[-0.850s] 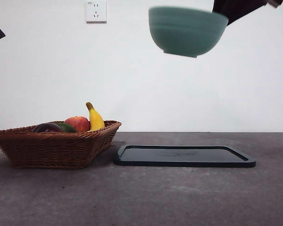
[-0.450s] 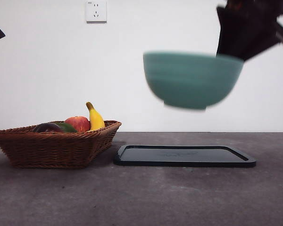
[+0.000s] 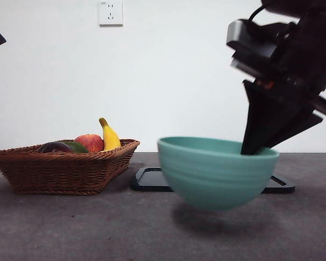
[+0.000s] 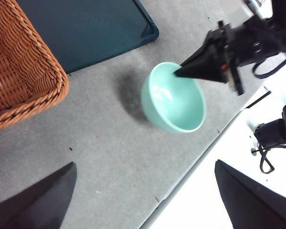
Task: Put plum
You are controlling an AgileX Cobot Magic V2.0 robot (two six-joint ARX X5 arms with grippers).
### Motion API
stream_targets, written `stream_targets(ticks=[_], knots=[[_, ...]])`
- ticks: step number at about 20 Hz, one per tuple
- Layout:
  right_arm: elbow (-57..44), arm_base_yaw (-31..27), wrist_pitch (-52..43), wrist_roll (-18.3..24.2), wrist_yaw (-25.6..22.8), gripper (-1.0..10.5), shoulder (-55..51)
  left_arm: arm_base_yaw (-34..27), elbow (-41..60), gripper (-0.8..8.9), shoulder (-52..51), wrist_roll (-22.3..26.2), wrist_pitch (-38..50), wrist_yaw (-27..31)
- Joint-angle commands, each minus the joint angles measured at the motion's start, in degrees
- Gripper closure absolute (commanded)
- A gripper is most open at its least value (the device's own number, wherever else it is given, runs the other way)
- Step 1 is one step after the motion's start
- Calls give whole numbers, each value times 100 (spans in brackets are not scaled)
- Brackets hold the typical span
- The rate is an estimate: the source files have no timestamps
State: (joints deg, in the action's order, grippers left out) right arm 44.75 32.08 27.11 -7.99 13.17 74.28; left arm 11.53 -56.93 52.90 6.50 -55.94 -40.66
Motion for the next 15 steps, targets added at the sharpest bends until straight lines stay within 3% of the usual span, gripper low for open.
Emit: stream_targets(ticks=[1,13,15], knots=[[7,98,-96,-79,-20,937,238,17,-120,349,37,-13,20,-33],[-42,155,-111,-76,-164,933,407,17,-120,349,37,-11,20,-33],[-42,155,-120,-81,-166,837,407,17,-120,349,37,-11,20,-33]])
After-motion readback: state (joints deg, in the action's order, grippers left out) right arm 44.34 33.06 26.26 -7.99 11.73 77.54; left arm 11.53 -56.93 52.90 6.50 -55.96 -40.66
